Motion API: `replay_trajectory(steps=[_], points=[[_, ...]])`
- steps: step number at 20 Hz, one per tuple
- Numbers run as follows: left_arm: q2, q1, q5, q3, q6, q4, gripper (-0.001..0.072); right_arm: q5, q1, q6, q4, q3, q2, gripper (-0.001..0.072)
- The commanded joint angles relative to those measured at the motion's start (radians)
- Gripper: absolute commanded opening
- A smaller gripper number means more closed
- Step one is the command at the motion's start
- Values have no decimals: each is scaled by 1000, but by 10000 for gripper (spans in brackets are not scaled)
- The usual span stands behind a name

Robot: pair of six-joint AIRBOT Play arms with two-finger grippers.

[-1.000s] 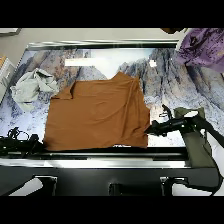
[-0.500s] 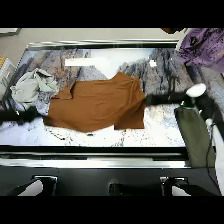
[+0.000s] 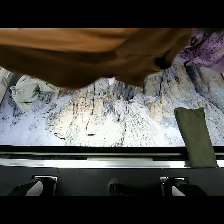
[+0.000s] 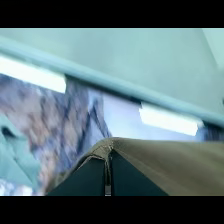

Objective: Fold the clothes and pants, and hang the long-sleeved shirts on hangers.

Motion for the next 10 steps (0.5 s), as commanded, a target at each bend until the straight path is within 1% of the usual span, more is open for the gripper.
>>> replay_trajectory(steps=[1, 3, 5, 8, 10], points=[[129, -4, -18, 106, -122, 233, 11, 43, 1, 112, -148, 62, 167, 25], [177, -4, -40, 105, -122, 290, 11, 41, 1, 151, -195, 62, 220, 25], [184, -4, -79, 105, -121, 314, 11, 39, 1, 189, -209, 62, 231, 25], [153, -4, -127, 54, -95, 309, 11, 76, 1, 246, -208, 59, 169, 26], [111, -6, -129, -33, -35, 271, 11, 154, 1, 269, -199, 57, 68, 26]])
